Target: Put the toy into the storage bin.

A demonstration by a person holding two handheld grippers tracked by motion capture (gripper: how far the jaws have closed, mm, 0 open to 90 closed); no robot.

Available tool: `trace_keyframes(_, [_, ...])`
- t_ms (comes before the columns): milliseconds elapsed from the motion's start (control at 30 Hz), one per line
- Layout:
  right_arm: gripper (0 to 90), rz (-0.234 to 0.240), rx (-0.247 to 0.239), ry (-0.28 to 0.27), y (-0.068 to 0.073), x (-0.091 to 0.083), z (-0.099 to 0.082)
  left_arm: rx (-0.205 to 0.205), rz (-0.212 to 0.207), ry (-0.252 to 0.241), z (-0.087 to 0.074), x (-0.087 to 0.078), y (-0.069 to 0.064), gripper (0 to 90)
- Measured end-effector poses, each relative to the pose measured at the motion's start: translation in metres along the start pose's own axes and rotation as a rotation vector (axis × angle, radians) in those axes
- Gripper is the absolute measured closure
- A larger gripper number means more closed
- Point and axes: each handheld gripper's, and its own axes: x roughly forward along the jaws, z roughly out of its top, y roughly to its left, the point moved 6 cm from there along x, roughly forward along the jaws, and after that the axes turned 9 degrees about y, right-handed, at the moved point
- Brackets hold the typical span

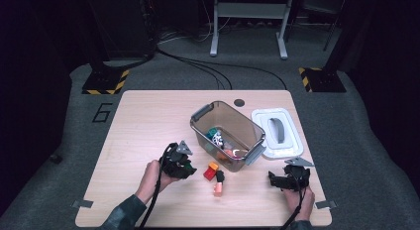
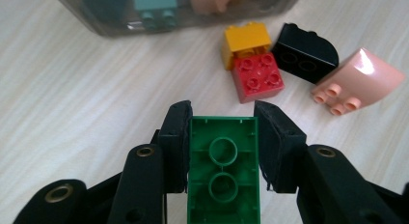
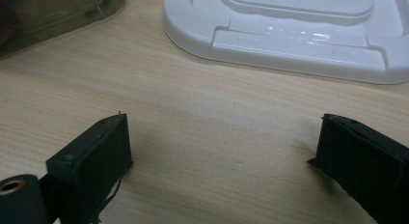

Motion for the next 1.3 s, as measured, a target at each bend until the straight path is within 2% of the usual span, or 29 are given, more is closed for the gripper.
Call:
trace_keyframes(467, [4.3,0.001,0.000,0.000,0.000,0.000,0.000,-0.035,0.034,-0.018,0.010,-0.015,0.021,59.0])
trace_keyframes(700, [4.4,0.001,0.000,0.000,0.000,0.000,0.000,-0.044,0.061,-0.034,0.021,-0.028,0.033,59.0])
trace_keyframes(1100, [4.3,0.001,0.000,-0.001,0.000,0.000,0.000,-0.040,0.096,-0.057,0.041,-0.049,0.046,59.1])
trace_keyframes(1300, [4.3,0.001,0.001,0.000,0.000,0.000,0.000,-0.034,0.110,-0.070,0.052,-0.059,0.049,59.0])
